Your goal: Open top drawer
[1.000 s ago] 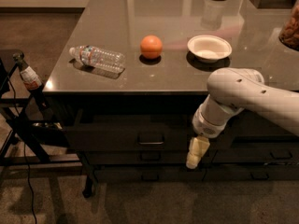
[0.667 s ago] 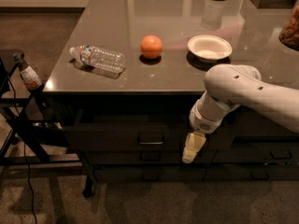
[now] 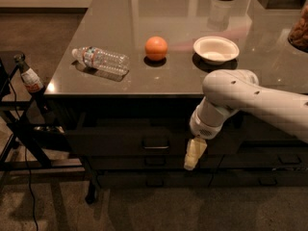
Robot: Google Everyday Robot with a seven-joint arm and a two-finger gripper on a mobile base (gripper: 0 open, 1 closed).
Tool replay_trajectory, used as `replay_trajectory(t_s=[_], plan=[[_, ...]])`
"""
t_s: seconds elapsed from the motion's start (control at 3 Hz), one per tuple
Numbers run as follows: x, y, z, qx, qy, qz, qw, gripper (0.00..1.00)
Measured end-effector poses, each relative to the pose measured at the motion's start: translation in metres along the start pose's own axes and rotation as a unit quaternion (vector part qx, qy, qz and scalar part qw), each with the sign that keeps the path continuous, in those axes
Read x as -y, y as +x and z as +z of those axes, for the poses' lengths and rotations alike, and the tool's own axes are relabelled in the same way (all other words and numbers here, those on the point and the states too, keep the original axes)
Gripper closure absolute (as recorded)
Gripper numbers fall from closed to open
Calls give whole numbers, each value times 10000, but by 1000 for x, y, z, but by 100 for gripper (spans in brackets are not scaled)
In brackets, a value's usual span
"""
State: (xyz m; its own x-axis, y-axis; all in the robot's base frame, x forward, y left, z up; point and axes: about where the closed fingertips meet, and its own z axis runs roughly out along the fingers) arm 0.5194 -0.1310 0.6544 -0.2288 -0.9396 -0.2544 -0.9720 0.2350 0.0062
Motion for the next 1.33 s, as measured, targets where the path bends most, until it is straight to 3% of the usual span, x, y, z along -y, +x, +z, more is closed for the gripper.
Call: replay_trajectory(t_s=[0.33, 1.33], plan=[[-18, 21, 15, -241, -285, 56, 9993, 0], [-21, 24, 14, -252, -323, 67, 9991, 66]])
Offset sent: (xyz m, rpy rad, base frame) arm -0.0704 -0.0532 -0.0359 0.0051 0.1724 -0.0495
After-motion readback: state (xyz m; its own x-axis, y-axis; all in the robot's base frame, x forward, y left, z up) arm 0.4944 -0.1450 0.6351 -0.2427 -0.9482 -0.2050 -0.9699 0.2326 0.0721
